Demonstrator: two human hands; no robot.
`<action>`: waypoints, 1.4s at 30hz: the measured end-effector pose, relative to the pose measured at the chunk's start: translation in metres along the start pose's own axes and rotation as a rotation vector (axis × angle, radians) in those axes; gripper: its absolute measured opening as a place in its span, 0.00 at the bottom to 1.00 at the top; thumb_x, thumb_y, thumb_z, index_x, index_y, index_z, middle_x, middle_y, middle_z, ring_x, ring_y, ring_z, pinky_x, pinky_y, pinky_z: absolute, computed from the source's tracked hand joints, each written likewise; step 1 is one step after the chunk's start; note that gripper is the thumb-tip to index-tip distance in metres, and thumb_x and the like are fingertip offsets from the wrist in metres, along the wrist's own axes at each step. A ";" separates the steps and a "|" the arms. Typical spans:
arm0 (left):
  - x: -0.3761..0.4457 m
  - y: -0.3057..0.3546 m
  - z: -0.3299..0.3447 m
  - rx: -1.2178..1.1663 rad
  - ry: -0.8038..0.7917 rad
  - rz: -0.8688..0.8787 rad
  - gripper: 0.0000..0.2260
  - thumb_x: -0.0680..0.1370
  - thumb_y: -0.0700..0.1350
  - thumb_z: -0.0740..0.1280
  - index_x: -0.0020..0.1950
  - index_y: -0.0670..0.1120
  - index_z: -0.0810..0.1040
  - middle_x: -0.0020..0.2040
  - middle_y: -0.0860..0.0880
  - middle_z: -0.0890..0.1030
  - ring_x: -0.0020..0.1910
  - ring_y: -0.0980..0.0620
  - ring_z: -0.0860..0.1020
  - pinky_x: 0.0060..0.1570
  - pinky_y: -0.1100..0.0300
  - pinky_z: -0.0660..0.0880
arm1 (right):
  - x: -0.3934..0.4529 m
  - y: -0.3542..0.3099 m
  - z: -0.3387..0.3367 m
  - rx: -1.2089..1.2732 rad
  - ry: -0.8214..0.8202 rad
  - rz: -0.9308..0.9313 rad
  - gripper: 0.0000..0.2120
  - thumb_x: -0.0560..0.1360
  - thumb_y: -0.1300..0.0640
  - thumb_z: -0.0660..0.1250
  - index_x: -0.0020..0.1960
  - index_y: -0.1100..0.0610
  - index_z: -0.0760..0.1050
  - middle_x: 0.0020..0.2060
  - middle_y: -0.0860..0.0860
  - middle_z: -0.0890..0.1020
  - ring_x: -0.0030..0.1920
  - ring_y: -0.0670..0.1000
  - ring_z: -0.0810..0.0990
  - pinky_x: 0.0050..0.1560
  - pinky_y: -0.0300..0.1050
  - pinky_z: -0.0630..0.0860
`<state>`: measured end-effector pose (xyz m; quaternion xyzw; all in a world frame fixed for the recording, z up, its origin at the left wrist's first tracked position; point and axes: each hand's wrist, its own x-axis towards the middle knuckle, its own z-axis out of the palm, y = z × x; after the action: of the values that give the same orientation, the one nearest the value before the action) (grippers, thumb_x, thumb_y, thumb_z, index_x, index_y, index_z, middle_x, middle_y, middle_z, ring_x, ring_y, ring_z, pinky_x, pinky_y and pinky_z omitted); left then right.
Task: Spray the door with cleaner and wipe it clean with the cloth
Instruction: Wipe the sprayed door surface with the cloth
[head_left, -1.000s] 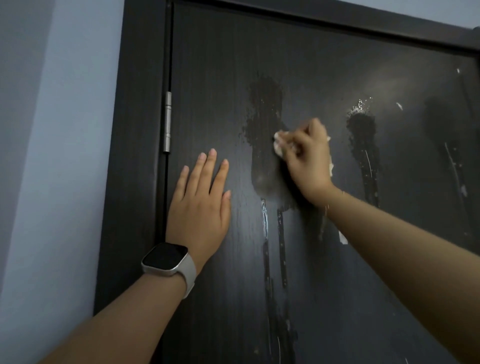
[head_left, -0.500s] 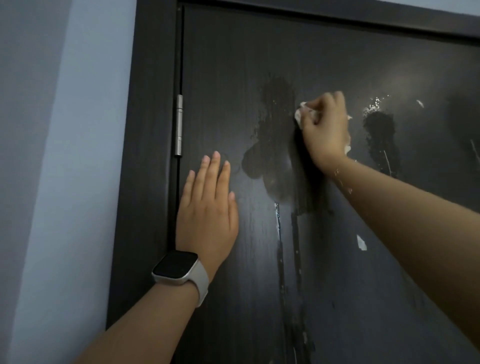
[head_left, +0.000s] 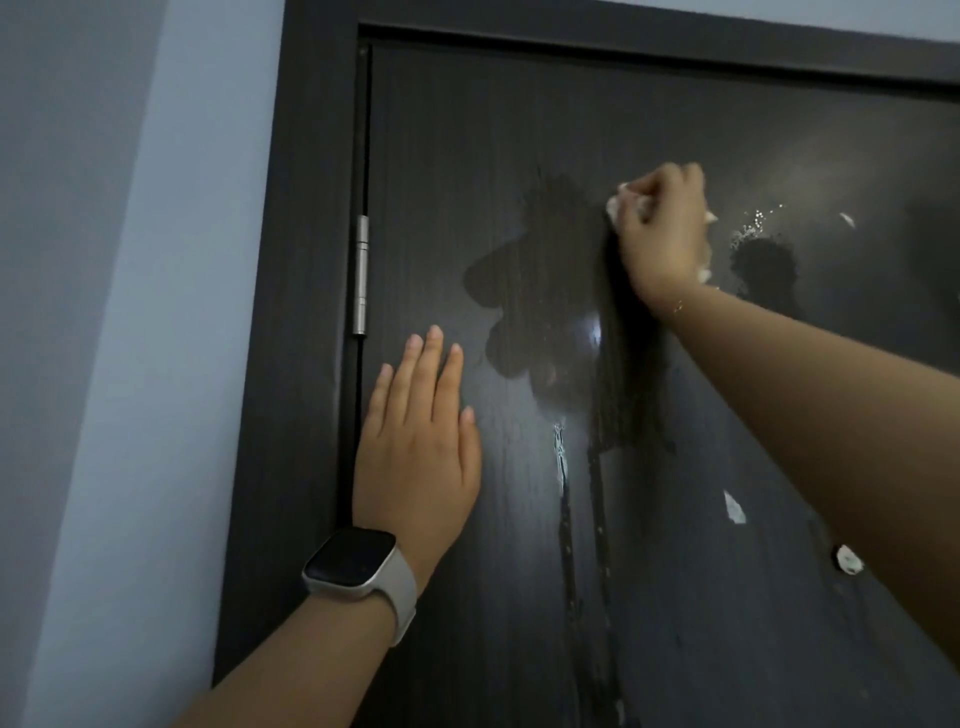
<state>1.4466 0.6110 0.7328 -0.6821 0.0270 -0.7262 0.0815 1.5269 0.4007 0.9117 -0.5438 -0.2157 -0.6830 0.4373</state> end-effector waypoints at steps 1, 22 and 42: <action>0.000 0.000 0.000 0.003 0.004 0.000 0.23 0.81 0.46 0.53 0.75 0.41 0.65 0.77 0.43 0.62 0.77 0.47 0.59 0.75 0.48 0.56 | 0.005 0.002 0.000 -0.064 0.040 0.076 0.08 0.80 0.53 0.60 0.54 0.55 0.74 0.59 0.53 0.72 0.55 0.52 0.76 0.48 0.41 0.69; 0.070 -0.070 -0.028 0.180 0.067 -0.122 0.26 0.82 0.50 0.50 0.78 0.41 0.57 0.78 0.44 0.58 0.78 0.47 0.56 0.76 0.46 0.53 | 0.044 -0.041 0.025 -0.176 0.041 0.113 0.13 0.80 0.53 0.59 0.60 0.61 0.70 0.61 0.58 0.73 0.59 0.60 0.75 0.54 0.54 0.72; 0.068 -0.081 -0.025 0.151 0.125 -0.107 0.24 0.81 0.46 0.50 0.76 0.40 0.62 0.77 0.43 0.63 0.76 0.45 0.61 0.73 0.43 0.59 | 0.073 -0.100 0.075 -0.239 0.035 0.028 0.17 0.80 0.52 0.59 0.65 0.59 0.67 0.64 0.57 0.71 0.64 0.57 0.72 0.58 0.52 0.72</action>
<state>1.4110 0.6786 0.8107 -0.6277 -0.0593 -0.7707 0.0922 1.4834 0.4845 1.0211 -0.5831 -0.1174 -0.7072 0.3823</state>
